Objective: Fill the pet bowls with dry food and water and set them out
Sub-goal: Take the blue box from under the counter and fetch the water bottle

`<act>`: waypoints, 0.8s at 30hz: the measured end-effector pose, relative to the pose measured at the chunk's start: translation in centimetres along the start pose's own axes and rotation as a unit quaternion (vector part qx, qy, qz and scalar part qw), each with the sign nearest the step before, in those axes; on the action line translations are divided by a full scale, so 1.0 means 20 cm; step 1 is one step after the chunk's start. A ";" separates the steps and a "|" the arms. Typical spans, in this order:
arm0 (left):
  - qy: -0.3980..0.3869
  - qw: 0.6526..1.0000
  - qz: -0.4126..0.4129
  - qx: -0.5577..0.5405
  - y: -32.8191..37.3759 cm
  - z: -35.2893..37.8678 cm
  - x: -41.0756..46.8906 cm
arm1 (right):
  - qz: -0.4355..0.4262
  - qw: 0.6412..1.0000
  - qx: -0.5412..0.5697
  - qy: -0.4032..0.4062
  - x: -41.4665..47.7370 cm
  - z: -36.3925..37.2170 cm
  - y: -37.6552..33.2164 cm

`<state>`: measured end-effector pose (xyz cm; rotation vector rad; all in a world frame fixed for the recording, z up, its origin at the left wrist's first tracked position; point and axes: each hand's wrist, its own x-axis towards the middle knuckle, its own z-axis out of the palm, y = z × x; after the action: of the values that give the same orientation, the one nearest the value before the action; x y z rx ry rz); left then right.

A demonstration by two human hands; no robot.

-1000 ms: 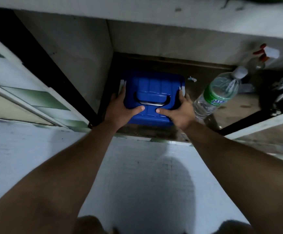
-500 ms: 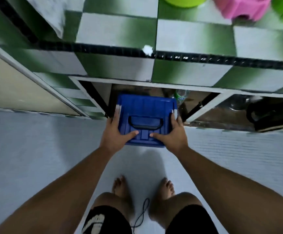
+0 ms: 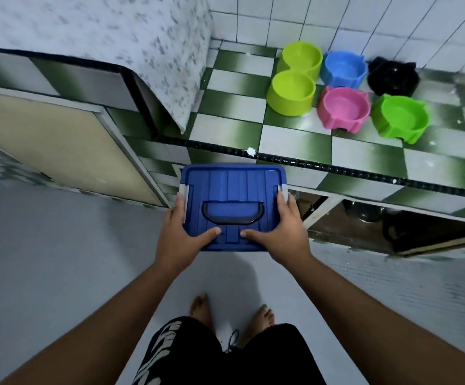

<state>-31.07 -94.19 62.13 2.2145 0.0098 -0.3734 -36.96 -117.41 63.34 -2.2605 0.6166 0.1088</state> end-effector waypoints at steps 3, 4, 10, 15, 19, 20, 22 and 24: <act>0.068 0.996 -0.019 -0.061 0.12 -0.08 -0.04 | -0.053 0.999 0.003 0.006 0.08 -0.14 -0.15; 0.091 0.991 -0.034 -0.087 0.16 -0.09 -0.05 | -0.069 0.998 0.011 0.005 0.11 -0.18 -0.20; 0.188 0.946 -0.093 -0.246 0.38 -0.16 0.01 | -0.158 0.986 0.054 -0.023 0.42 -0.43 -0.46; 0.189 0.890 -0.162 -0.381 0.50 -0.14 0.16 | -0.223 0.969 -0.075 -0.075 0.77 -0.61 -0.75; 0.160 0.857 -0.168 -0.460 0.64 -0.15 0.31 | -0.233 0.950 -0.166 -0.123 1.10 -0.69 -0.93; 0.150 0.853 -0.167 -0.471 0.67 -0.15 0.36 | -0.229 0.947 -0.183 -0.131 1.17 -0.70 -0.97; 0.137 0.842 -0.172 -0.493 0.73 -0.15 0.46 | -0.226 0.945 -0.191 -0.140 1.31 -0.69 -1.04; 0.130 0.829 -0.185 -0.512 0.76 -0.15 0.57 | -0.226 0.945 -0.188 -0.143 1.44 -0.66 -1.11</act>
<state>-17.32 -102.82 72.49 1.1517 0.6479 -0.1879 -2.83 -125.28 79.65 -2.6261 -0.0979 0.3431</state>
